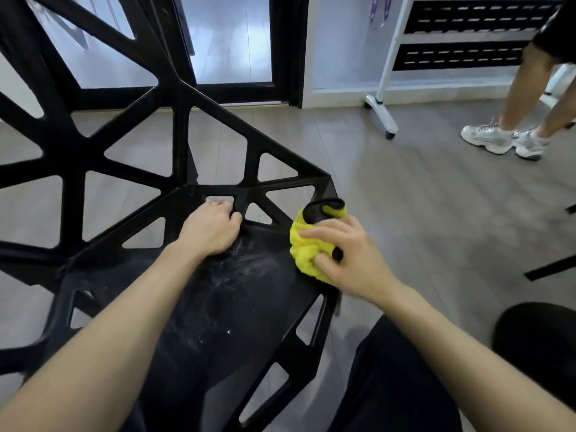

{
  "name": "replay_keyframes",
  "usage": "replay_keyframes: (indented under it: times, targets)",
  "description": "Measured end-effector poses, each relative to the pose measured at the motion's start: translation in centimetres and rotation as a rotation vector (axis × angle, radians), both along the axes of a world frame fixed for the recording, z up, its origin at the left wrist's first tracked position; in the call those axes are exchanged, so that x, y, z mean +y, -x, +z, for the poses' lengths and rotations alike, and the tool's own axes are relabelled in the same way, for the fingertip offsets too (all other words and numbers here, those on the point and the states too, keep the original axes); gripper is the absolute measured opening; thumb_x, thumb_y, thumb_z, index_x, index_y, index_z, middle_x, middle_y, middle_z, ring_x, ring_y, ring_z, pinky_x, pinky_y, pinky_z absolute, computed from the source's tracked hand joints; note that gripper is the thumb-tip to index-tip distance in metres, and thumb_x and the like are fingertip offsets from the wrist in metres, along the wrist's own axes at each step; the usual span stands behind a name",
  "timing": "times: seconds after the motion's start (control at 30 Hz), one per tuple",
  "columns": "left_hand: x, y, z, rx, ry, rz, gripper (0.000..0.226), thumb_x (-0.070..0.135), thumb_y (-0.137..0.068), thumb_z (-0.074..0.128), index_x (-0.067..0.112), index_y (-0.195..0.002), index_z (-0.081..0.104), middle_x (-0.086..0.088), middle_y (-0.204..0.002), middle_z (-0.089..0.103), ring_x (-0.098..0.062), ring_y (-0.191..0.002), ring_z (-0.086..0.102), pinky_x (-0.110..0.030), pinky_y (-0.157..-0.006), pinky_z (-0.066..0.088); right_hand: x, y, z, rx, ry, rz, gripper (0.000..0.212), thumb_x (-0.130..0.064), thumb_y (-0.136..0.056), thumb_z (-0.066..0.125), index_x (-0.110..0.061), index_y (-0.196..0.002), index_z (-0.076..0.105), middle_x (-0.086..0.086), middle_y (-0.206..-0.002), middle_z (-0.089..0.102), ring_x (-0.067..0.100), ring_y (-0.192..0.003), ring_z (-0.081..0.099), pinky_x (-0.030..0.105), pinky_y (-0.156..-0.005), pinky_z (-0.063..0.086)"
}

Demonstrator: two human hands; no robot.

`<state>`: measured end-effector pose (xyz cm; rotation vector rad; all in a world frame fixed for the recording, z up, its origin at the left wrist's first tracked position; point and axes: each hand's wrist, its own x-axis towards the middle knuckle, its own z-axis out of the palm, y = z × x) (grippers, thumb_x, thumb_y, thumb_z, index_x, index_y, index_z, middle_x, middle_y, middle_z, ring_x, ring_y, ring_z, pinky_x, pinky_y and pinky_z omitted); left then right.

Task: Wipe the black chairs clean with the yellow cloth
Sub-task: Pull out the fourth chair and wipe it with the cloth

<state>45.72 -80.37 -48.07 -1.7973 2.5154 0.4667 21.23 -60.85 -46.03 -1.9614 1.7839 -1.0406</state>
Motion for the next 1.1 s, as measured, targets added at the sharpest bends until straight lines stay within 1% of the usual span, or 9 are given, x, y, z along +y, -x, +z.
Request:
replay_keyframes:
  times: [0.13, 0.27, 0.37, 0.5, 0.67, 0.8, 0.9, 1.0, 1.1]
  targets:
    - [2.1, -0.5, 2.8, 0.049, -0.028, -0.078, 0.052, 0.037, -0.100, 0.053, 0.012, -0.146, 0.059, -0.010, -0.149, 0.061, -0.031, -0.141, 0.054, -0.042, -0.114, 0.046, -2.2, 0.4, 4.0, -0.315, -0.171, -0.061, 0.038, -0.023, -0.085, 0.062, -0.039, -0.116, 0.076, -0.022, -0.084, 0.070, 0.005, -0.073, 0.060, 0.024, -0.070, 0.053]
    - [6.7, -0.7, 5.2, 0.548, -0.022, -0.101, 0.063, 0.037, -0.085, 0.076, 0.032, -0.146, 0.061, 0.012, -0.139, 0.068, -0.006, -0.129, 0.062, -0.032, -0.111, 0.051, -3.7, -1.2, 6.1, -0.833, -0.228, -0.120, 0.031, -0.024, -0.085, 0.066, -0.026, -0.114, 0.077, 0.010, -0.111, 0.077, 0.027, -0.100, 0.072, 0.043, -0.088, 0.059]
    - [8.6, -1.2, 7.5, 0.960, -0.117, 0.018, 0.055, 0.058, -0.076, 0.078, 0.034, -0.124, 0.066, 0.010, -0.117, 0.072, -0.005, -0.110, 0.070, -0.037, -0.094, 0.062, -5.9, -3.5, 7.2, -1.060, -0.291, -0.188, 0.019, -0.016, -0.098, 0.065, -0.016, -0.115, 0.073, 0.013, -0.104, 0.077, 0.034, -0.098, 0.072, 0.042, -0.077, 0.059]
    - [9.4, -2.6, 9.6, 1.000, -0.216, 0.039, 0.065, 0.068, -0.072, 0.081, 0.027, -0.120, 0.067, 0.000, -0.112, 0.076, -0.016, -0.102, 0.077, -0.043, -0.085, 0.066, -7.9, -6.9, 9.0, -1.125, -0.384, -0.071, 0.028, -0.035, -0.103, 0.065, -0.013, -0.119, 0.071, 0.006, -0.105, 0.080, 0.028, -0.098, 0.078, 0.035, -0.075, 0.061]
    - [7.4, -5.5, 10.9, 0.931, 0.063, 0.101, 0.016, 0.033, -0.090, 0.076, 0.027, -0.104, 0.074, 0.000, -0.097, 0.080, -0.023, -0.093, 0.077, -0.052, -0.088, 0.064, -9.1, -10.2, 11.2, -0.471, -0.419, 0.084, 0.063, -0.050, -0.083, 0.087, -0.029, -0.134, 0.056, -0.005, -0.110, 0.072, 0.013, -0.095, 0.072, 0.031, -0.078, 0.056]
    - [4.9, -8.7, 13.6, 0.847, 0.194, 0.072, 0.010, 0.033, -0.093, 0.082, 0.031, -0.102, 0.077, 0.007, -0.098, 0.079, -0.014, -0.095, 0.074, -0.034, -0.082, 0.059, -11.7, -9.7, 11.7, 0.096, -0.180, 0.116, 0.025, -0.025, -0.096, 0.058, -0.028, -0.121, 0.054, -0.002, -0.099, 0.066, 0.023, -0.089, 0.065, 0.038, -0.073, 0.051]
    - [2.7, -10.2, 14.6, 0.671, 0.275, 0.033, 0.014, 0.030, -0.090, 0.087, 0.033, -0.100, 0.077, 0.013, -0.094, 0.075, -0.005, -0.090, 0.068, -0.024, -0.076, 0.051, -14.0, -8.7, 11.4, 0.334, -0.048, 0.179, 0.016, -0.021, -0.089, 0.046, -0.034, -0.091, 0.054, -0.002, -0.100, 0.062, 0.032, -0.099, 0.064, 0.041, -0.080, 0.050]
    - [0.5, -10.4, 14.9, 0.467, 0.384, 0.016, 0.015, 0.028, -0.090, 0.086, 0.028, -0.100, 0.076, 0.011, -0.093, 0.072, -0.014, -0.090, 0.066, -0.033, -0.077, 0.053, -17.1, -9.4, 11.4, 0.469, -0.048, 0.231, 0.049, -0.019, -0.090, 0.042, -0.034, -0.127, 0.070, -0.003, -0.146, 0.061, 0.029, -0.134, 0.057, 0.049, -0.108, 0.049]
    - [-1.1, -10.9, 15.5, 0.406, 0.502, 0.069, 0.014, 0.028, -0.089, 0.084, 0.026, -0.099, 0.074, 0.011, -0.093, 0.069, -0.019, -0.092, 0.065, -0.043, -0.084, 0.057, -20.0, -10.7, 11.8, 0.412, 0.067, 0.224, 0.053, -0.013, -0.091, 0.045, -0.029, -0.133, 0.072, -0.001, -0.135, 0.068, 0.028, -0.126, 0.062, 0.044, -0.106, 0.049]
